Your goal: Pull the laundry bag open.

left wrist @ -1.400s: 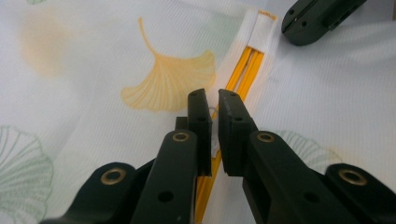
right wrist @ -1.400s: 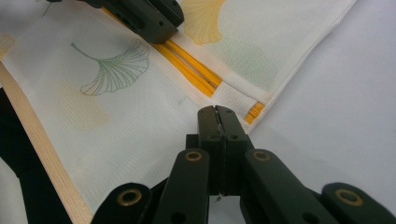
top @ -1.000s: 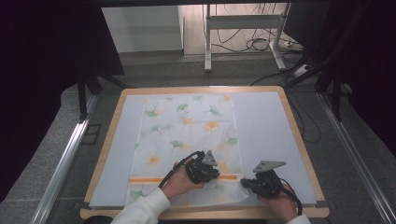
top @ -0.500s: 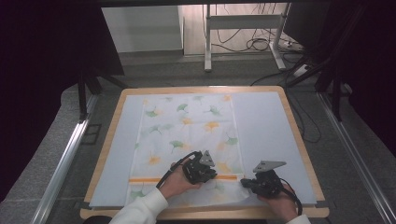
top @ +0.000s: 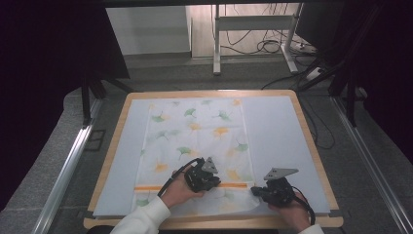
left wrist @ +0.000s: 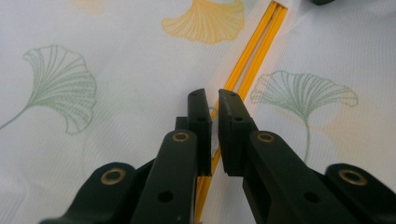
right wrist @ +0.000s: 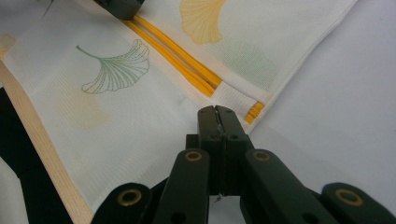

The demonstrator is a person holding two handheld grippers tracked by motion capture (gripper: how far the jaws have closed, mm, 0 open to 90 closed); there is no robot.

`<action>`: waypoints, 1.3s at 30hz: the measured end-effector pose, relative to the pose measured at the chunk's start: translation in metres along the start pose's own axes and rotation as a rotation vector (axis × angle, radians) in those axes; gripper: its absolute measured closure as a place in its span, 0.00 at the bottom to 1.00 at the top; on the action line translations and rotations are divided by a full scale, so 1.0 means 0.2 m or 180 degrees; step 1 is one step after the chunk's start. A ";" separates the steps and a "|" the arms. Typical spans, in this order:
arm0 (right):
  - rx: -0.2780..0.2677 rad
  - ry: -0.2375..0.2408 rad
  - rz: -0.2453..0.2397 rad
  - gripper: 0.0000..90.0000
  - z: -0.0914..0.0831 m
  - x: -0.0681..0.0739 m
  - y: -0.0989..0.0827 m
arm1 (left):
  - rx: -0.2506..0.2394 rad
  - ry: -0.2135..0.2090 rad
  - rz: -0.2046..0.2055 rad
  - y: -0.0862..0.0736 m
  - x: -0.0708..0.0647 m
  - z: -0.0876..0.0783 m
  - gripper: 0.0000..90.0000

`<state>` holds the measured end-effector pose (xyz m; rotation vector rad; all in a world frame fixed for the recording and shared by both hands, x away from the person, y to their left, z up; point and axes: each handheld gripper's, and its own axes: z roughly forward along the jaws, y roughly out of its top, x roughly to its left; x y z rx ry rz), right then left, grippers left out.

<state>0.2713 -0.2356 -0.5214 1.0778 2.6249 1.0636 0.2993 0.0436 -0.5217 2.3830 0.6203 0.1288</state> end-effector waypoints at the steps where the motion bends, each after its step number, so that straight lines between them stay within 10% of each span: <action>1: 0.0000 0.0000 0.0000 1.00 0.00 0.00 0.00 | 0.0000 0.0000 0.0000 0.00 0.00 0.00 0.94; 39: 0.0002 -0.0006 -0.0001 1.00 0.00 0.00 0.00 | 0.0037 0.0106 -0.0117 -0.11 0.04 -0.08 0.94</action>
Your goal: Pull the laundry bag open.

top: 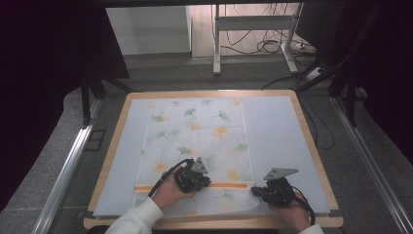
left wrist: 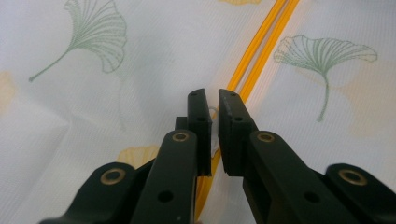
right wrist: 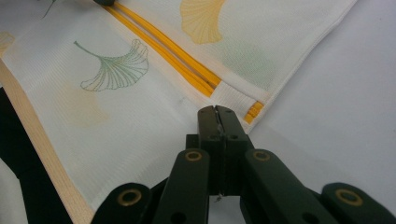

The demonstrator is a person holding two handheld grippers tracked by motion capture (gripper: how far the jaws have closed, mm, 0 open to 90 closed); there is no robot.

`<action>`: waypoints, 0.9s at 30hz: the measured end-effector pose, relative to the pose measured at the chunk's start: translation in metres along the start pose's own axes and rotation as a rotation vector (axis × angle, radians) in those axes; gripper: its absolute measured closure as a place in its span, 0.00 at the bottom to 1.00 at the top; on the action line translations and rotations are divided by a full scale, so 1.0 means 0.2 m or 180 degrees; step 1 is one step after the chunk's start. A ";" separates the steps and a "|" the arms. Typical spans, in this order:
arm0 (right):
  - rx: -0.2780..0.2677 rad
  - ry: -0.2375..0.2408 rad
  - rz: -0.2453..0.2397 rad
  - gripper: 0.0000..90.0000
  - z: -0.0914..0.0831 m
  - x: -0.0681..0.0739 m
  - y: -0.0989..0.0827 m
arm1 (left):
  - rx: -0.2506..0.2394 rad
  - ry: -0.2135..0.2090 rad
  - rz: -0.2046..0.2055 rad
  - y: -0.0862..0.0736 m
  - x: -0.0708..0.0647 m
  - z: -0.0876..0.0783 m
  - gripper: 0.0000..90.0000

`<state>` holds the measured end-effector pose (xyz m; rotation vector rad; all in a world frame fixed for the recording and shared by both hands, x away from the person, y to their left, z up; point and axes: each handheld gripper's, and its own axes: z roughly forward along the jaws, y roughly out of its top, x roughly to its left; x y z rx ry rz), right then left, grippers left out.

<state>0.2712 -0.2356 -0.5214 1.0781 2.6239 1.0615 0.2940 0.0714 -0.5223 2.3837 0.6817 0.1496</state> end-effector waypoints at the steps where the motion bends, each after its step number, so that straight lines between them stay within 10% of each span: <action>1: -0.0001 0.0003 0.0004 1.00 0.00 0.00 0.00 | 0.0005 0.0007 -0.0007 -0.01 0.01 -0.01 0.94; 27: 0.0000 0.0003 0.0005 1.00 0.00 0.00 0.00 | -0.0021 0.0107 -0.0187 -0.14 0.06 -0.10 0.94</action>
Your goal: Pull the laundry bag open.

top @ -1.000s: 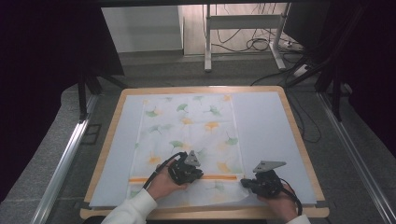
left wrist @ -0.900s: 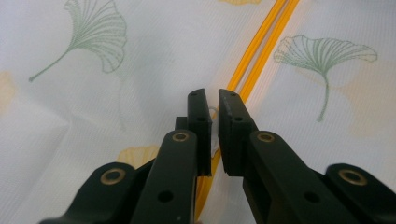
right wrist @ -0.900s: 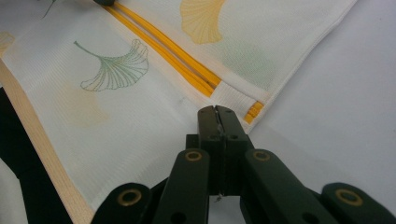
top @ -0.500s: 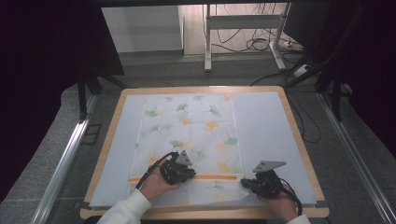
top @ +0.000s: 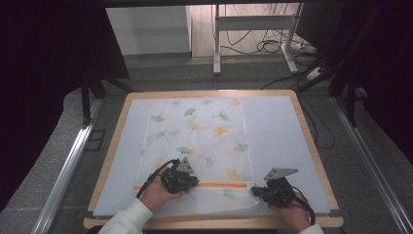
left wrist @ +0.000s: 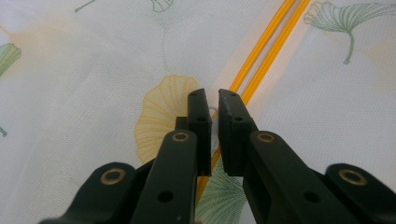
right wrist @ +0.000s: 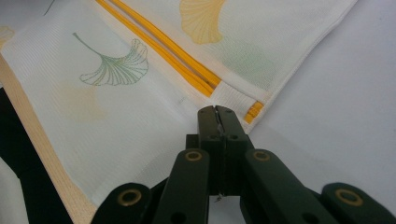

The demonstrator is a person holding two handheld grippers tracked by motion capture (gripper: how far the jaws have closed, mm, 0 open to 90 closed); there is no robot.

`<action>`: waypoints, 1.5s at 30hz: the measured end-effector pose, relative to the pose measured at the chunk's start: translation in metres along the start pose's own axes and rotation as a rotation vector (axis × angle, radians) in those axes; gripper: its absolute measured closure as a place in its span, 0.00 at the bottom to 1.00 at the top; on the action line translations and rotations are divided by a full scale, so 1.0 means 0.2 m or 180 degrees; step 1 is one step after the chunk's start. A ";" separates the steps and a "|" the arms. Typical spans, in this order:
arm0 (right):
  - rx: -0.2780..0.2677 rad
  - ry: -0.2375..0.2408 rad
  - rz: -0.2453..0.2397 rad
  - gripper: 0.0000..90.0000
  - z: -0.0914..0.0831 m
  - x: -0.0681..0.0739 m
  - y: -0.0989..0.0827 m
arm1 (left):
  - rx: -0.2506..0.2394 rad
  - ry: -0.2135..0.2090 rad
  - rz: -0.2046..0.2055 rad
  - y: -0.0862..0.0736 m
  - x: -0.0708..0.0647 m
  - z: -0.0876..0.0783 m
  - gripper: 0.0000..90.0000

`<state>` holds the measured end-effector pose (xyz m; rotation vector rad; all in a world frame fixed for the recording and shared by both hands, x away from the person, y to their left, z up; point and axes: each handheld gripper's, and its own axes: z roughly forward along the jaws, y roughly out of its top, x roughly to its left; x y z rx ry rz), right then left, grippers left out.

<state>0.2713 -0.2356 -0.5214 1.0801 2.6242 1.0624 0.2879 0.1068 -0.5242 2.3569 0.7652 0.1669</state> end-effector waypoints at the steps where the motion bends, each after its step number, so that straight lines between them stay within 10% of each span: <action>1: 0.0000 -0.0001 -0.0001 1.00 0.00 0.00 0.00 | -0.0005 -0.0001 -0.0002 0.00 0.00 0.00 0.94; 45: 0.0008 -0.0010 -0.0025 1.00 0.00 0.00 0.00 | 0.0021 0.0132 -0.0201 -0.14 0.11 -0.12 0.94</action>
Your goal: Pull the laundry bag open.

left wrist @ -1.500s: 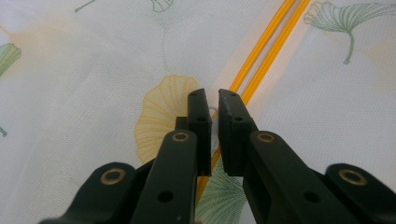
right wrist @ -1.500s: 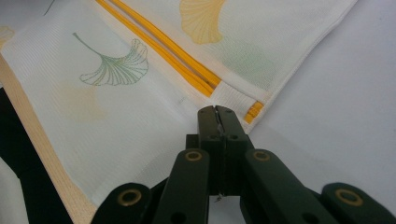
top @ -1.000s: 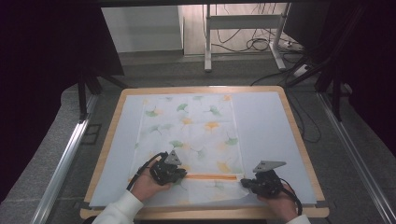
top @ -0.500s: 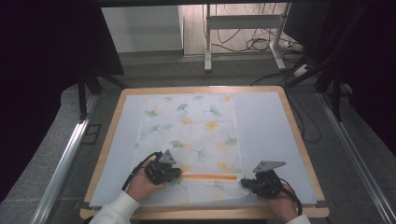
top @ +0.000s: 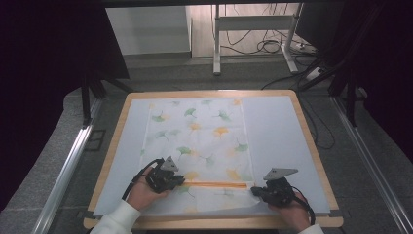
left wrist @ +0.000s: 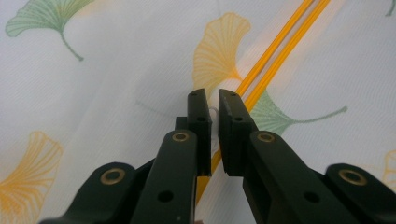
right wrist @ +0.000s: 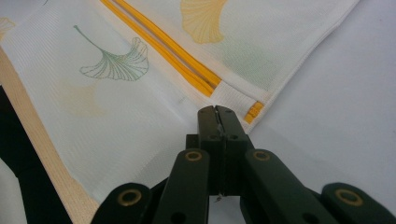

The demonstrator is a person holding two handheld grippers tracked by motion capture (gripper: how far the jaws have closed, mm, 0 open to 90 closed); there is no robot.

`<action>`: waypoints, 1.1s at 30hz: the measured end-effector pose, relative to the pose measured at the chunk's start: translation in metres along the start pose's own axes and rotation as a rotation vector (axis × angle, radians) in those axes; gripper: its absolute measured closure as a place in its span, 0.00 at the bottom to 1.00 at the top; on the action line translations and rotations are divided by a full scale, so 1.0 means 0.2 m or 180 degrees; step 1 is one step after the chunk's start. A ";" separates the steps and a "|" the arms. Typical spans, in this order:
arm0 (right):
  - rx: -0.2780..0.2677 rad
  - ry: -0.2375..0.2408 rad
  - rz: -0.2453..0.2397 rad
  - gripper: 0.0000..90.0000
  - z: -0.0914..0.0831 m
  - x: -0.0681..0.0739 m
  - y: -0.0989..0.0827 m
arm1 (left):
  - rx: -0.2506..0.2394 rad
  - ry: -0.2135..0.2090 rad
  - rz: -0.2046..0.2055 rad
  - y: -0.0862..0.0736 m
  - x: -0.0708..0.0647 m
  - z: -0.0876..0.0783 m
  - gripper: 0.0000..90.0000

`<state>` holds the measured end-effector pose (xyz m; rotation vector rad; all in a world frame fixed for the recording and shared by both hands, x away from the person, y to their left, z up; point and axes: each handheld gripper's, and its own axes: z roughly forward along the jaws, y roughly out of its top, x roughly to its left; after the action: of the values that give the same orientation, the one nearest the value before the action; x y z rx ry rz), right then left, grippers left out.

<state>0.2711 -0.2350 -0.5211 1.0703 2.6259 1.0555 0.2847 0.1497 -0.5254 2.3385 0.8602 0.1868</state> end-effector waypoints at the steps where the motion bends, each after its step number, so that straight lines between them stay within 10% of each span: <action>1: 0.0000 0.0000 -0.0001 1.00 0.00 0.00 0.00 | 0.0007 0.0005 -0.0008 0.00 0.00 0.00 0.94; 33: -0.0001 -0.0009 -0.0023 1.00 0.00 0.00 0.00 | -0.0011 0.0140 -0.0217 -0.15 0.09 -0.11 0.94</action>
<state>0.2711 -0.2346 -0.5211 1.0606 2.6252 1.0521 0.2754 0.1913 -0.5274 2.3058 0.9587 0.2115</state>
